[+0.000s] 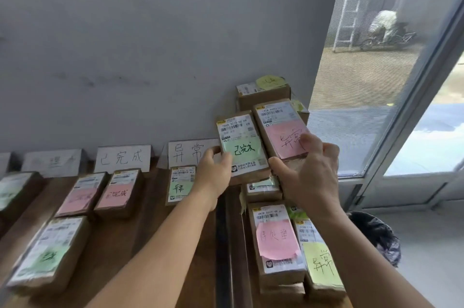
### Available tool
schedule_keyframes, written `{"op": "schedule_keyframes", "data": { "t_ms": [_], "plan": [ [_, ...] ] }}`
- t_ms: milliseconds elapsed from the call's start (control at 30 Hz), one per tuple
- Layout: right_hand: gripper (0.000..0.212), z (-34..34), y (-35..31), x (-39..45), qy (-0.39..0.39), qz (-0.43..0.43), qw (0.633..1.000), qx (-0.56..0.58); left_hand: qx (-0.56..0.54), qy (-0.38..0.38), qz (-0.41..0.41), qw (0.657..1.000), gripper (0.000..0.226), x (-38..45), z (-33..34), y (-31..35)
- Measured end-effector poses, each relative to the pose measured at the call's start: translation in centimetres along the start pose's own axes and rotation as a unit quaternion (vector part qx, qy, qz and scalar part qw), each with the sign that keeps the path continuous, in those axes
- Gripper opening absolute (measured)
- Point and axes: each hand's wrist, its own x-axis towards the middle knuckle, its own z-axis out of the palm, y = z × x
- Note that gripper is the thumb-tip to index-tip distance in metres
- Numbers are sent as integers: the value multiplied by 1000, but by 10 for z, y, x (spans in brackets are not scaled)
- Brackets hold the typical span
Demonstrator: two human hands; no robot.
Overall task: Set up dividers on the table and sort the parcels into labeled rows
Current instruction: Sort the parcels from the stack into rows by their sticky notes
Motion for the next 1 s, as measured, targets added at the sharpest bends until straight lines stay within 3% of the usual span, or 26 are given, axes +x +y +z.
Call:
{"op": "schedule_keyframes", "data": {
  "t_ms": [333, 533, 700, 1000],
  "plan": [
    [69, 75, -67, -35, -94, 7, 995, 22, -25, 64, -20, 997, 39, -11, -102, -10],
    [76, 134, -81, -62, -129, 46, 990, -42, -19, 111, -41, 993, 34, -4, -153, -32],
    [85, 172, -67, -74, -148, 85, 979, -112, -10, 94, -55, 994, 28, 3, -177, -52],
    [82, 223, -38, -72, -177, 155, 964, -126, -1, 65, -52, 997, 32, 24, -193, -71]
  ]
}}
